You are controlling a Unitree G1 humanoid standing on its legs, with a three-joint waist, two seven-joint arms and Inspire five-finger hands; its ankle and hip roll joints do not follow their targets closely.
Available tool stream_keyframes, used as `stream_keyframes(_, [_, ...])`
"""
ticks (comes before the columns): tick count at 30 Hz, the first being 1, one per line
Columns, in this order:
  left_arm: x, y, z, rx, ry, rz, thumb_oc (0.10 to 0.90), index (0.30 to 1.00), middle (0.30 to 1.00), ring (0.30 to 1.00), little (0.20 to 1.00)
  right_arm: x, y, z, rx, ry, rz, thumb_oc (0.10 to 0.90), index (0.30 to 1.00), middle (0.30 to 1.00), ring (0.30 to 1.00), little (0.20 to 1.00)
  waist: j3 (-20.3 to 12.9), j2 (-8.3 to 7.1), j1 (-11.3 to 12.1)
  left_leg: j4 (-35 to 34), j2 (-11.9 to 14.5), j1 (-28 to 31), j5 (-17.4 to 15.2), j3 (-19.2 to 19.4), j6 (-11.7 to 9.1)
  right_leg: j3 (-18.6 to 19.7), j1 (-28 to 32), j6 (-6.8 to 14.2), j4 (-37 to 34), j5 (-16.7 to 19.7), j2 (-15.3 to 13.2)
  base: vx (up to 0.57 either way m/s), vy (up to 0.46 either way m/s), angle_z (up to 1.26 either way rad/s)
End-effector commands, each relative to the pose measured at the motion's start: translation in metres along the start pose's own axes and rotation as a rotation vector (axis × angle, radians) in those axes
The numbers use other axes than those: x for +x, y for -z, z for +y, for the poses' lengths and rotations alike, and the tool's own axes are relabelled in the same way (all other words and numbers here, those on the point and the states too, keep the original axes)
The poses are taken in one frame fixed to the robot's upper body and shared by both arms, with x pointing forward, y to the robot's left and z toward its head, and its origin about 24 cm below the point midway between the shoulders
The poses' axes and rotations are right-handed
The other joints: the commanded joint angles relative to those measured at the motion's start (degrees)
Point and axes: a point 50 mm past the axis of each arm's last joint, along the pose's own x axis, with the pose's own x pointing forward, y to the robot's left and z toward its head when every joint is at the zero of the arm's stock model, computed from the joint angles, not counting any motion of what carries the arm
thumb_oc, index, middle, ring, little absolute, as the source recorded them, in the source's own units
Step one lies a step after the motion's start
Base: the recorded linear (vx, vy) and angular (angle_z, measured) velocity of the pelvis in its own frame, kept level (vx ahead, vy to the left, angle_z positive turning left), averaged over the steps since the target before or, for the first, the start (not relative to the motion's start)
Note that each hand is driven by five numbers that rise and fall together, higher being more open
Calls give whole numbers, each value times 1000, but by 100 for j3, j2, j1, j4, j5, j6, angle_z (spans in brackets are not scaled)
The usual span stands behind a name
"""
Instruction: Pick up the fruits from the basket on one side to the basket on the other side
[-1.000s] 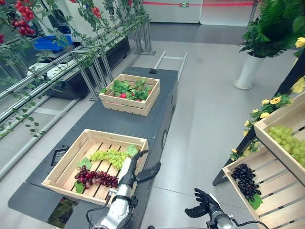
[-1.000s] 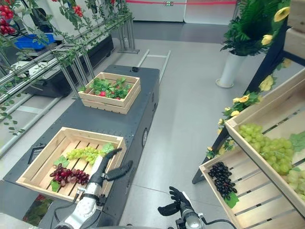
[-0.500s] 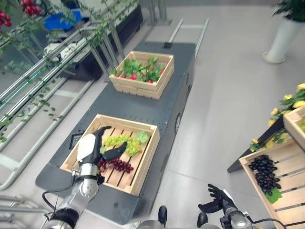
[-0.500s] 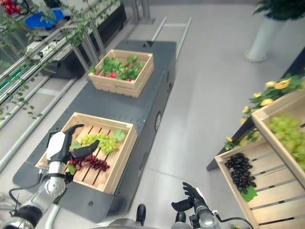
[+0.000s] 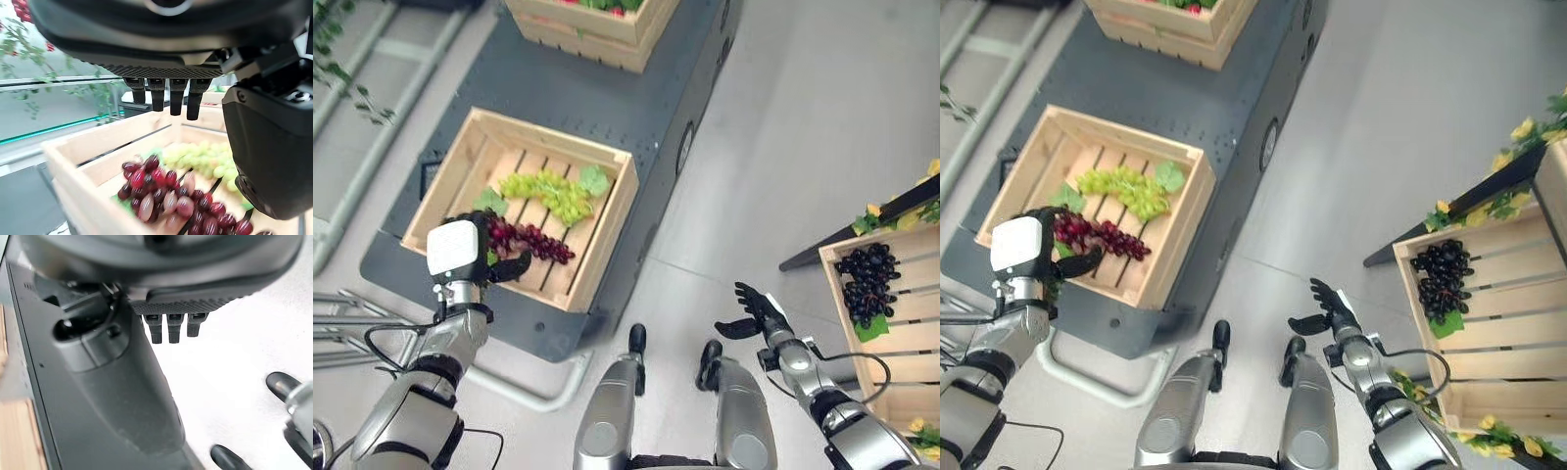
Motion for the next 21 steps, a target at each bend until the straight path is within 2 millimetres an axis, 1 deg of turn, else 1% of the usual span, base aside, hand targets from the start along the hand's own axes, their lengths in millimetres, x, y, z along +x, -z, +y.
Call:
stream_keyframes(1, [39, 5, 65, -38, -302, 50, 800, 900, 900, 900, 900, 2, -13, -7, 85, 47, -76, 800, 900, 900, 900, 900, -37, -9, -92, 712, -61, -490, -289, 315, 174, -94, 362, -427, 81, -204, 312, -91, 158, 9])
stream_keyframes(2, [42, 5, 69, -36, -311, 50, 800, 900, 900, 900, 900, 2, -14, -7, 81, 48, -82, 800, 900, 900, 900, 900, -19, -17, -90, 769, -59, -548, -315, 332, 180, -89, 298, -425, 138, -213, 303, -97, 172, 12])
stream_keyframes(3, [51, 3, 82, -4, -332, 53, 800, 900, 900, 900, 900, 3, -19, -10, 38, 52, -103, 800, 900, 900, 900, 900, 41, -43, -91, 958, -51, -737, -398, 372, 195, -76, 99, -409, 325, -248, 270, -84, 143, 5])
stream_keyframes(4, [56, 3, 89, 26, -345, 56, 800, 900, 900, 900, 900, 4, -22, -11, 11, 61, -114, 800, 900, 900, 900, 900, 44, -56, -97, 1062, -52, -884, -455, 383, 219, -67, -57, -400, 435, -261, 254, -82, 138, 2])
stream_keyframes(5, [57, 3, 92, 33, -351, 57, 800, 900, 900, 900, 900, 5, -24, -12, 4, 63, -118, 800, 900, 900, 900, 900, 44, -60, -99, 1084, -47, -939, -462, 381, 225, -68, -116, -400, 465, -258, 253, -55, 93, -1])
stream_keyframes(6, [61, 4, 99, 67, -360, 62, 800, 900, 900, 900, 900, 5, -26, -14, -13, 70, -123, 800, 900, 900, 900, 900, 44, -81, -102, 1163, -38, -1047, -515, 390, 240, -63, -233, -392, 540, -273, 243, -62, 108, -1])
stream_keyframes(7, [68, 5, 110, 130, -371, 70, 800, 900, 900, 900, 900, 7, -30, -18, -19, 74, -130, 800, 900, 900, 900, 900, 44, -105, -113, 1333, -14, -1257, -586, 401, 260, -50, -463, -388, 677, -281, 228, -69, 121, 0])
stream_keyframes(11, [76, 7, 129, 243, -410, 83, 800, 900, 900, 900, 900, 12, -43, -22, -43, 70, -167, 800, 900, 900, 900, 900, 44, -141, -128, 1592, 41, -1632, -667, 401, 267, -40, -837, -398, 838, -274, 233, -43, 89, -4])
stream_keyframes(13, [79, 8, 138, 302, -429, 89, 800, 900, 900, 900, 900, 13, -51, -20, -69, 64, -203, 800, 900, 900, 900, 900, 44, -180, -132, 1736, 83, -1826, -721, 392, 264, -45, -1010, -400, 921, -282, 237, -34, 103, -4])
stream_keyframes(14, [80, 9, 144, 342, -456, 101, 800, 900, 900, 900, 900, 15, -60, -21, -83, 62, -233, 800, 900, 900, 900, 900, 44, -228, -126, 1794, 112, -1977, -737, 370, 268, -46, -1164, -398, 949, -265, 260, -26, 92, -6])
stream_keyframes(15, [81, 9, 145, 351, -459, 101, 800, 900, 900, 900, 900, 15, -61, -21, -83, 62, -236, 800, 900, 900, 900, 900, 44, -234, -122, 1803, 115, -1998, -738, 368, 268, -46, -1187, -397, 959, -264, 260, -33, 88, -9])
stream_keyframes(17, [84, 8, 158, 441, -490, 94, 800, 900, 900, 900, 900, 17, -70, -21, -76, 48, -265, 800, 900, 900, 900, 900, 44, -321, -85, 1801, 146, -2165, -715, 332, 270, -89, -1374, -384, 967, -224, 265, -26, 75, -5])
stream_keyframes(19, [86, 6, 163, 488, -508, 84, 800, 900, 900, 900, 900, 17, -73, -20, -78, 34, -282, 800, 900, 900, 900, 900, 44, -366, -63, 1773, 151, -2209, -703, 316, 267, -125, -1420, -367, 940, -195, 264, -6, 29, 1])
stream_keyframes(21, [92, 2, 176, 575, -494, 69, 800, 900, 900, 900, 900, 16, -79, -18, -77, 19, -321, 800, 900, 900, 900, 900, 44, -434, -49, 1744, 185, -2287, -702, 325, 272, -178, -1496, -350, 887, -158, 251, 0, 0, 0])
